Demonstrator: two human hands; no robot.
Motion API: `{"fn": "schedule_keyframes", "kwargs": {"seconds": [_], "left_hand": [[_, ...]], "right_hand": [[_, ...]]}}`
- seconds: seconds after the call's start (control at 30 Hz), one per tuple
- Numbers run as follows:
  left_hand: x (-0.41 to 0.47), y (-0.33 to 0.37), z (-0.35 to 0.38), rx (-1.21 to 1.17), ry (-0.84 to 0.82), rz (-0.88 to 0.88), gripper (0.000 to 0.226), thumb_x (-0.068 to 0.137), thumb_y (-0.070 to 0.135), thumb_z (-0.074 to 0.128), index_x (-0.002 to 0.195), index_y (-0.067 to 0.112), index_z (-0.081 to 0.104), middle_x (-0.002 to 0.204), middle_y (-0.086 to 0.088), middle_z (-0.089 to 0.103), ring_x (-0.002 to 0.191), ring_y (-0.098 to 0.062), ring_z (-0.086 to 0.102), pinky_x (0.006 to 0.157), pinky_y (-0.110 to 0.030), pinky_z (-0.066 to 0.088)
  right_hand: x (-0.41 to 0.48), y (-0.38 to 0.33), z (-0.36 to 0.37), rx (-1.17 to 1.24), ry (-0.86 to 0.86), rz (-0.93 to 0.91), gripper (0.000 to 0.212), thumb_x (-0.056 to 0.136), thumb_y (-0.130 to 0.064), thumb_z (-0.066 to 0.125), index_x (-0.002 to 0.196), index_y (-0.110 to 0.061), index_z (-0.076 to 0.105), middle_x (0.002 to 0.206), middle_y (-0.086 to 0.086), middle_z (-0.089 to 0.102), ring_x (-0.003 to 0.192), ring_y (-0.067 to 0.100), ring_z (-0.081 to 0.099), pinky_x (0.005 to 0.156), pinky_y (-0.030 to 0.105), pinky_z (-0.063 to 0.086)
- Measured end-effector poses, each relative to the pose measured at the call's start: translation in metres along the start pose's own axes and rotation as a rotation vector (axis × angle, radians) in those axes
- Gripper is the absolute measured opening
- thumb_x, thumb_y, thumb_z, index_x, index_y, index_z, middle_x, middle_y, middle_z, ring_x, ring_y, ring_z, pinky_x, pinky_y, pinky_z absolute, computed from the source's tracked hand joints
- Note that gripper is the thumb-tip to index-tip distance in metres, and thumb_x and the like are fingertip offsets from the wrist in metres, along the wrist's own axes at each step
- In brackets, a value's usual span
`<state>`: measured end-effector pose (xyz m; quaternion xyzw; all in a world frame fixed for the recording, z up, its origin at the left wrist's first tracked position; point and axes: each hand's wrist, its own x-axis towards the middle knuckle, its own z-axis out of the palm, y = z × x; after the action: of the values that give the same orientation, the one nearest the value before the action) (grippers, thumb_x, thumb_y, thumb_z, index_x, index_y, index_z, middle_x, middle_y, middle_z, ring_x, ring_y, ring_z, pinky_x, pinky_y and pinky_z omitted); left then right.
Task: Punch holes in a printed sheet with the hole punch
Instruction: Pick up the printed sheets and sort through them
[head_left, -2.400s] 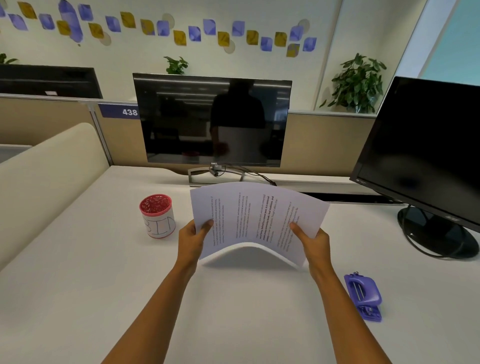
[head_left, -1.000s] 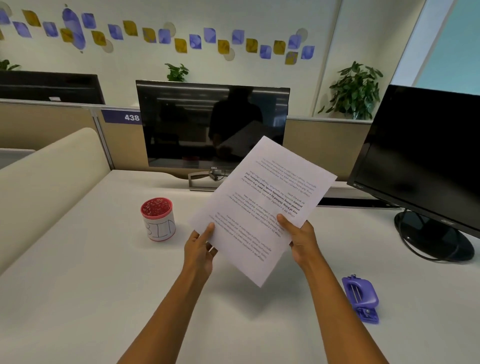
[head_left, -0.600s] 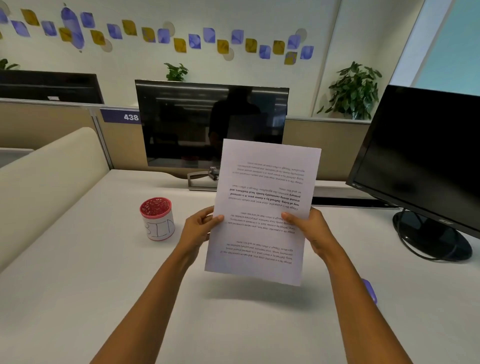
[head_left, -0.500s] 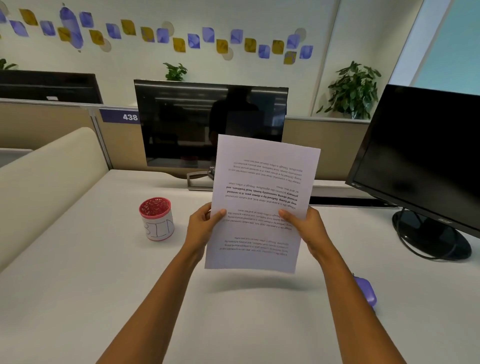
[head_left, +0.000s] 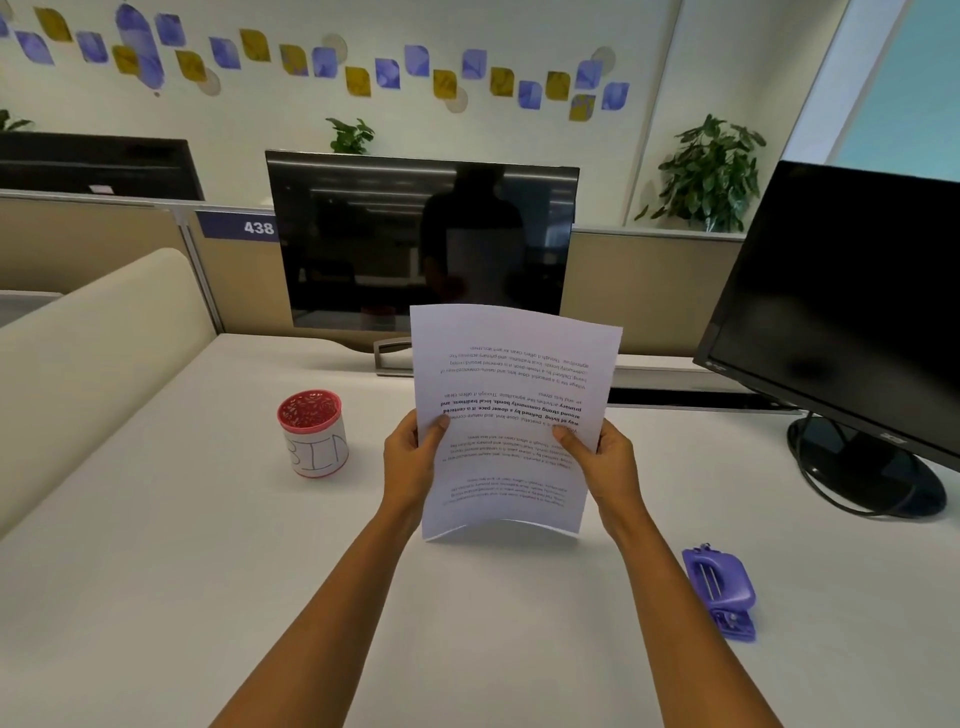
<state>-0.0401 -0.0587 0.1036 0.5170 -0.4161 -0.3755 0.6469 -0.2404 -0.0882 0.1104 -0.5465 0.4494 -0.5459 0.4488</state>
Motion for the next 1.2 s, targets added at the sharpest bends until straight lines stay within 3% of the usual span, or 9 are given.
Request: {"fn": "schedule_keyframes", "kwargs": {"seconds": [0.27,0.43,0.53,0.63,0.77,1.0,1.13,1.2], "left_hand": [[0.002,-0.001,-0.005,-0.016,0.0,-0.002,0.01,0.089,0.027,0.058,0.098,0.032,0.059,0.097,0.006,0.068,0.083,-0.021,0.065,0.069,-0.031,0.056],[0.002,0.001,-0.006,-0.011,0.001,-0.033,0.009,0.088,0.03,0.058,0.094,0.036,0.062,0.094,0.007,0.069,0.078,-0.018,0.064,0.063,-0.025,0.054],[0.003,0.005,-0.005,-0.046,0.026,-0.037,0.013,0.091,0.026,0.054,0.089,0.035,0.064,0.088,0.01,0.07,0.075,-0.019,0.064,0.063,-0.026,0.053],[0.003,0.011,-0.006,-0.195,0.086,-0.079,0.011,0.091,0.026,0.055,0.09,0.031,0.066,0.086,0.009,0.071,0.079,-0.022,0.064,0.071,-0.036,0.053],[0.005,0.017,-0.008,-0.477,0.132,-0.16,0.012,0.091,0.021,0.054,0.098,0.025,0.063,0.097,0.006,0.069,0.089,-0.017,0.065,0.076,-0.036,0.055],[-0.003,0.014,0.007,-0.851,0.139,-0.293,0.018,0.091,0.017,0.054,0.108,0.018,0.061,0.102,0.0,0.071,0.093,-0.017,0.067,0.086,-0.039,0.053],[-0.01,0.01,0.017,-1.028,0.149,-0.334,0.023,0.092,0.017,0.052,0.114,0.018,0.059,0.106,-0.002,0.069,0.084,-0.014,0.072,0.07,-0.032,0.06],[-0.011,0.007,0.02,-1.022,0.14,-0.339,0.027,0.091,0.017,0.053,0.119,0.017,0.057,0.111,-0.002,0.068,0.088,-0.014,0.071,0.074,-0.033,0.058]], "right_hand": [[0.003,0.001,-0.003,-0.007,-0.01,-0.003,0.023,0.084,-0.023,0.067,0.103,-0.033,0.06,0.099,-0.012,0.068,0.085,0.009,0.067,0.056,0.016,0.055],[0.003,0.006,-0.006,-0.039,-0.008,-0.003,0.02,0.085,-0.021,0.064,0.098,-0.035,0.059,0.097,-0.009,0.067,0.085,0.011,0.065,0.053,0.013,0.054],[0.006,0.005,-0.009,-0.037,-0.008,-0.013,0.02,0.085,-0.022,0.065,0.1,-0.034,0.06,0.098,-0.01,0.068,0.088,0.011,0.066,0.059,0.016,0.056],[0.01,0.008,-0.019,-0.035,0.041,0.005,0.018,0.083,-0.026,0.067,0.096,-0.035,0.06,0.099,-0.006,0.068,0.091,0.013,0.065,0.069,0.019,0.055],[0.01,0.013,-0.029,0.008,0.076,0.041,0.025,0.083,-0.026,0.067,0.106,-0.028,0.057,0.101,-0.003,0.065,0.094,0.018,0.063,0.066,0.016,0.057],[0.001,0.012,-0.004,0.551,0.084,0.156,0.046,0.083,-0.013,0.065,0.125,-0.02,0.048,0.109,0.005,0.064,0.1,0.022,0.063,0.073,0.031,0.061],[-0.005,0.011,0.009,0.572,0.042,0.214,0.037,0.081,-0.016,0.067,0.115,-0.027,0.055,0.111,0.001,0.068,0.103,0.02,0.064,0.074,0.031,0.059],[-0.008,0.012,0.013,0.501,0.005,0.195,0.032,0.083,-0.013,0.066,0.109,-0.03,0.059,0.112,-0.003,0.069,0.103,0.017,0.065,0.077,0.031,0.058]]}}
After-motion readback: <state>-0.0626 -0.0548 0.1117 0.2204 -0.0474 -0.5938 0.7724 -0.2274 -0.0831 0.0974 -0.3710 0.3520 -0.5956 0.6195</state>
